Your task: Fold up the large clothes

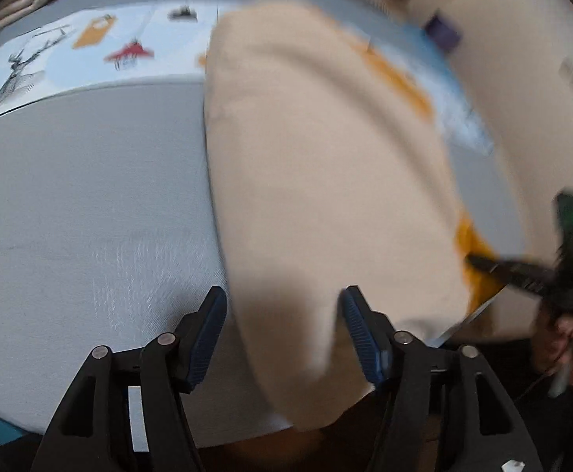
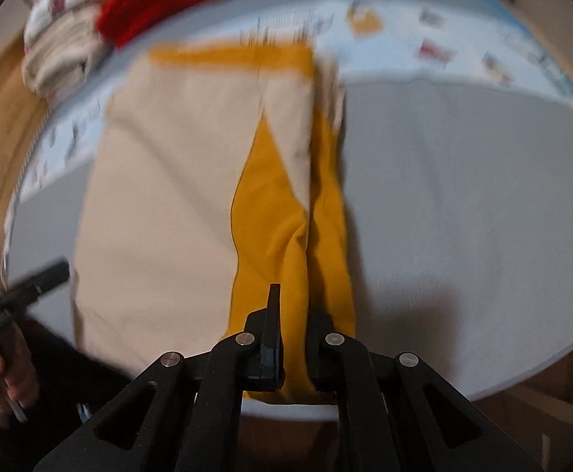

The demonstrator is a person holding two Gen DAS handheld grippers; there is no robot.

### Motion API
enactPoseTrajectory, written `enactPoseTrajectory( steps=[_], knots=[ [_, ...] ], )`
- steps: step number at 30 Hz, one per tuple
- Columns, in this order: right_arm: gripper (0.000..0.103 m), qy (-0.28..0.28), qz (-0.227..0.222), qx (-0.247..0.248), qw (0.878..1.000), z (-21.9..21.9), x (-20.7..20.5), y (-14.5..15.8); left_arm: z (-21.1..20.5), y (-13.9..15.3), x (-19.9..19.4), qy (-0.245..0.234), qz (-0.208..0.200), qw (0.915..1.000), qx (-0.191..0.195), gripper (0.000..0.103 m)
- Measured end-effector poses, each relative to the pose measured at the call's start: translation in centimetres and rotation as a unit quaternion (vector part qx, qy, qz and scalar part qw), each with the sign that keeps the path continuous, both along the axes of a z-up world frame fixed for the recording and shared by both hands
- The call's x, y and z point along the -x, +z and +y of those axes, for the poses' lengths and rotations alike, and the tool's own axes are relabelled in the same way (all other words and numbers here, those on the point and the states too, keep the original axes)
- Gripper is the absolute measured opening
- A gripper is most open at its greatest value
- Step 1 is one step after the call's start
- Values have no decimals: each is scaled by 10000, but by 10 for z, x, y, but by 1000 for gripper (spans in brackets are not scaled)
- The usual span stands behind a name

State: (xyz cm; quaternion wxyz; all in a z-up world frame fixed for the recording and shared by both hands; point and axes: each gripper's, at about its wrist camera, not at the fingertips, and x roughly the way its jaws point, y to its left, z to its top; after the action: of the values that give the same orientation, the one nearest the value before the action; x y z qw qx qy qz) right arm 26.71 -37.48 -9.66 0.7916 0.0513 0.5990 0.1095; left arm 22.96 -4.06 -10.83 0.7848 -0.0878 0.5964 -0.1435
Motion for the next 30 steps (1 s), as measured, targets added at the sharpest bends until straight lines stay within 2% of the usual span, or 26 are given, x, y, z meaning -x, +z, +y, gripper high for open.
enactPoseTrajectory(
  steps=[2,3,6,10,13,17,20,22,23,25,26,27,28,29,30],
  knots=[
    [10,204,221,264,9992,9,0,-21,-2,-15,1,-42,236,9994,-260,68],
    [15,294,274,336,9986,12,0,-27,1,-18,0,32,324,9993,-197,68],
    [16,324,289,287,9986,11,-2,-35,4,-17,-1,30,379,9993,-10,68],
    [16,276,364,262,9986,5,-8,-41,-8,-26,1,-302,475,9981,-234,68],
    [16,254,449,327,9981,0,-11,-45,-7,-28,0,-393,694,9968,-108,69],
    [23,188,654,529,9963,-9,-9,-47,0,-16,1,-490,786,9957,45,68],
    [24,-26,537,845,9950,-21,-11,-44,19,3,-4,-262,530,9978,309,65],
    [24,-309,250,593,9974,-36,-17,-31,38,10,-13,25,380,9979,515,65],
    [28,-427,59,411,9982,-41,-20,-22,48,12,-20,197,358,9969,666,65],
    [29,-705,-287,-184,9969,-54,-27,-6,60,12,-36,515,408,9929,996,65],
    [34,-787,-323,-502,9951,-54,-34,-3,63,10,-42,603,452,9908,1126,65],
    [44,-817,-291,-790,9931,-55,-39,-3,64,7,-49,656,507,9886,1259,65],
    [50,-754,-140,-1089,9911,-51,-48,-9,66,3,-60,686,591,9862,1388,65],
    [58,-646,13,-1162,9911,-44,-56,-16,68,-2,-68,704,650,9847,1459,65],
    [59,-519,159,-1098,9925,-37,-57,-22,71,-6,-76,722,701,9834,1510,65]
  ],
)
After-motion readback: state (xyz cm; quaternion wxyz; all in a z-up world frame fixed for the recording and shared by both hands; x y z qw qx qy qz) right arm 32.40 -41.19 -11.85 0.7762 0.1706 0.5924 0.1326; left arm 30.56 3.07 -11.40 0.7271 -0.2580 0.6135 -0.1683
